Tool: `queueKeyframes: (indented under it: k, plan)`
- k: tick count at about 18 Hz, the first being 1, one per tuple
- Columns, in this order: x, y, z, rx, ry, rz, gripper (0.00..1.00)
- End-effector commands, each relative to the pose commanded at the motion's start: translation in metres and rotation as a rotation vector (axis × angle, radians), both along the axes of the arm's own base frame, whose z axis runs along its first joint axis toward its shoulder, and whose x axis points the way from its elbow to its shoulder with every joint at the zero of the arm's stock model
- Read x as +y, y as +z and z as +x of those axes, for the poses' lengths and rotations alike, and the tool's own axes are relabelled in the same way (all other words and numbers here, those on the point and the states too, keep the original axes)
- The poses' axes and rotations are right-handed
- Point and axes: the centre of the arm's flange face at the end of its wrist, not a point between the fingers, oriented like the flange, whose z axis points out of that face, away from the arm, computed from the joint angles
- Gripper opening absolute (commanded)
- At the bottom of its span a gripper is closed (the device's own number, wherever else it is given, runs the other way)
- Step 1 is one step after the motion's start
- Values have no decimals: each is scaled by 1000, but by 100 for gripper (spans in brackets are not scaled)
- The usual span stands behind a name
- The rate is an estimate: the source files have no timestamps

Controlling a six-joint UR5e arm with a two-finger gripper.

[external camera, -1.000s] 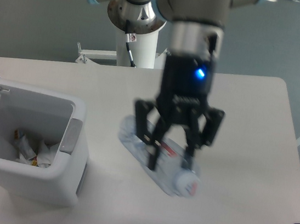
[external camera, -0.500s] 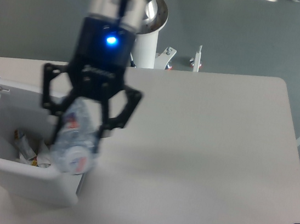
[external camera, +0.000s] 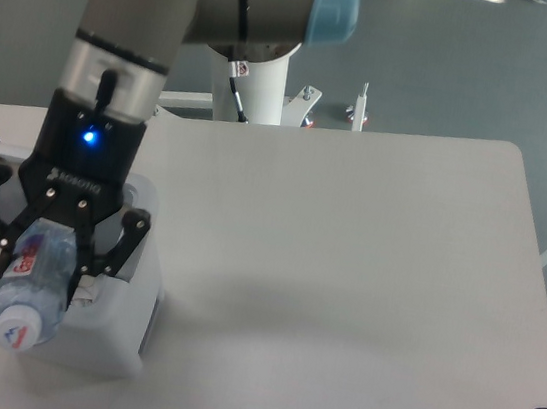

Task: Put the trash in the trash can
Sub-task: 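Lift the bottle and carry it over the trash bin, then lower the bottle into the bin and open the gripper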

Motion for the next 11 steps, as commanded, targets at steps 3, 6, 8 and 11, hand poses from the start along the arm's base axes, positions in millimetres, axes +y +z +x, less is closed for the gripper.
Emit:
queueKeyframes:
  k: [3, 6, 8, 11]
  plan:
    - [-6, -10, 6, -11, -5, -21, 92]
    - [-17, -3, 11, -4, -3, -16, 100]
    - [-21, -2, 1, -4, 13, -18, 100]
    - [-51, 18, -44, 14, 99, 4, 100]
